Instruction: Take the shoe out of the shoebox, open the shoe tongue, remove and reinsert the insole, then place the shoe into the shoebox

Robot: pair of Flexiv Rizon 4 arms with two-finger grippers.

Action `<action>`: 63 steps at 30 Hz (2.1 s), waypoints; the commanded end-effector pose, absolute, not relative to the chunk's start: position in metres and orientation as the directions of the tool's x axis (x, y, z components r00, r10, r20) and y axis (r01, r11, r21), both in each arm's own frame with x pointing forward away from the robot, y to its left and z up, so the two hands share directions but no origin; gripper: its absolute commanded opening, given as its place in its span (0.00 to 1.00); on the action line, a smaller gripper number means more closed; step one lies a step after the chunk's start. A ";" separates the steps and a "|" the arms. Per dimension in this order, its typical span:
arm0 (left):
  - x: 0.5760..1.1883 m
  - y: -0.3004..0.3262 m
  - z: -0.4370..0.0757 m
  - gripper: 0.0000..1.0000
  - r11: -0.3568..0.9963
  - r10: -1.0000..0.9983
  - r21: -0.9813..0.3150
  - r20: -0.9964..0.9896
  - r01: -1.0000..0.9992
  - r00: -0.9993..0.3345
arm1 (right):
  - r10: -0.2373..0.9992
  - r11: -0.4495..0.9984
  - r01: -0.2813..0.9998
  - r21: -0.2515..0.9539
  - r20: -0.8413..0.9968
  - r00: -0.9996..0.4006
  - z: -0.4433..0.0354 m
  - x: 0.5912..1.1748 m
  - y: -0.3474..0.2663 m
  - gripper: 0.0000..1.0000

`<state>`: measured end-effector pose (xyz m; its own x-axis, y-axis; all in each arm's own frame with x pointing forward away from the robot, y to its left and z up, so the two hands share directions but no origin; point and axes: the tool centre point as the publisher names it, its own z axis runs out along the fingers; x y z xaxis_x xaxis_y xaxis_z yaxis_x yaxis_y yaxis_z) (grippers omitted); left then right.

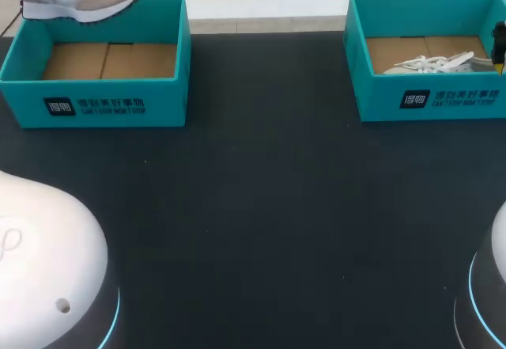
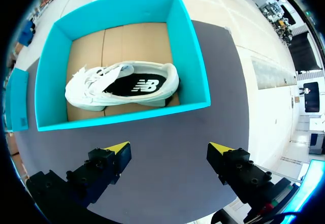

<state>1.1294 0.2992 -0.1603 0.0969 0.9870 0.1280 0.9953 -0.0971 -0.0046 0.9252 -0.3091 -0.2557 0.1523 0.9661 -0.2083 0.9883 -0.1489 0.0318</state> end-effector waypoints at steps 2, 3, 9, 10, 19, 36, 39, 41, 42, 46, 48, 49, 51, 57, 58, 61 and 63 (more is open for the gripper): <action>1.124 0.299 -0.160 0.00 -0.104 0.987 0.042 0.129 0.994 0.097 | 0.966 -0.149 0.988 0.034 -0.207 0.153 -0.256 0.924 -0.309 1.00; 1.124 0.299 -0.160 0.00 -0.104 0.987 0.042 0.129 0.994 0.097 | 0.966 -0.149 0.988 0.034 -0.207 0.153 -0.256 0.924 -0.309 1.00; 1.124 0.299 -0.160 0.00 -0.104 0.987 0.042 0.129 0.994 0.097 | 0.966 -0.149 0.988 0.034 -0.207 0.153 -0.256 0.924 -0.309 1.00; 1.124 0.299 -0.160 0.00 -0.104 0.987 0.042 0.129 0.994 0.097 | 0.966 -0.149 0.988 0.034 -0.207 0.153 -0.256 0.924 -0.309 1.00; 1.082 0.253 -0.135 0.00 -0.072 0.982 0.099 0.184 0.992 0.053 | 0.966 -0.149 0.988 0.034 -0.207 0.153 -0.256 0.924 -0.309 1.00; 1.014 0.178 -0.126 0.00 -0.105 0.977 0.074 0.194 0.992 0.088 | 0.966 -0.149 0.988 0.034 -0.207 0.153 -0.256 0.924 -0.309 1.00; 1.004 0.173 -0.127 0.00 -0.108 0.981 0.070 0.170 0.992 0.095 | 0.966 -0.149 0.988 0.034 -0.207 0.153 -0.256 0.924 -0.309 1.00; 0.999 0.168 -0.127 0.00 -0.130 0.979 0.055 0.169 0.990 0.119 | 0.966 -0.149 0.988 0.034 -0.207 0.153 -0.256 0.924 -0.309 1.00; 0.997 0.165 -0.127 0.00 -0.141 0.978 0.054 0.160 0.989 0.130 | 0.966 -0.149 0.988 0.034 -0.207 0.153 -0.256 0.924 -0.309 1.00; 0.997 0.147 -0.126 0.00 -0.213 0.963 0.018 0.173 0.977 0.206 | 0.966 -0.149 0.988 0.034 -0.207 0.153 -0.256 0.924 -0.309 1.00; 0.997 0.147 -0.126 0.00 -0.213 0.963 0.018 0.173 0.977 0.206 | 0.966 -0.149 0.988 0.034 -0.207 0.153 -0.256 0.924 -0.309 1.00; 0.997 0.147 -0.126 0.00 -0.213 0.963 0.018 0.173 0.977 0.206 | 0.966 -0.149 0.988 0.034 -0.207 0.153 -0.256 0.924 -0.309 1.00; 0.997 0.147 -0.126 0.00 -0.213 0.963 0.018 0.173 0.977 0.206 | 0.966 -0.149 0.988 0.034 -0.207 0.153 -0.256 0.924 -0.309 1.00; 0.997 0.147 -0.126 0.00 -0.213 0.963 0.018 0.173 0.977 0.206 | 0.966 -0.149 0.988 0.034 -0.207 0.153 -0.256 0.924 -0.309 1.00; 0.997 0.147 -0.126 0.00 -0.213 0.963 0.018 0.173 0.977 0.206 | 0.966 -0.149 0.988 0.034 -0.207 0.153 -0.256 0.924 -0.309 1.00; 0.997 0.147 -0.126 0.00 -0.213 0.963 0.018 0.173 0.977 0.206 | 0.966 -0.149 0.988 0.034 -0.207 0.153 -0.256 0.924 -0.309 1.00; 0.997 0.147 -0.126 0.00 -0.213 0.963 0.018 0.173 0.977 0.206 | 0.966 -0.149 0.988 0.034 -0.207 0.153 -0.256 0.924 -0.309 1.00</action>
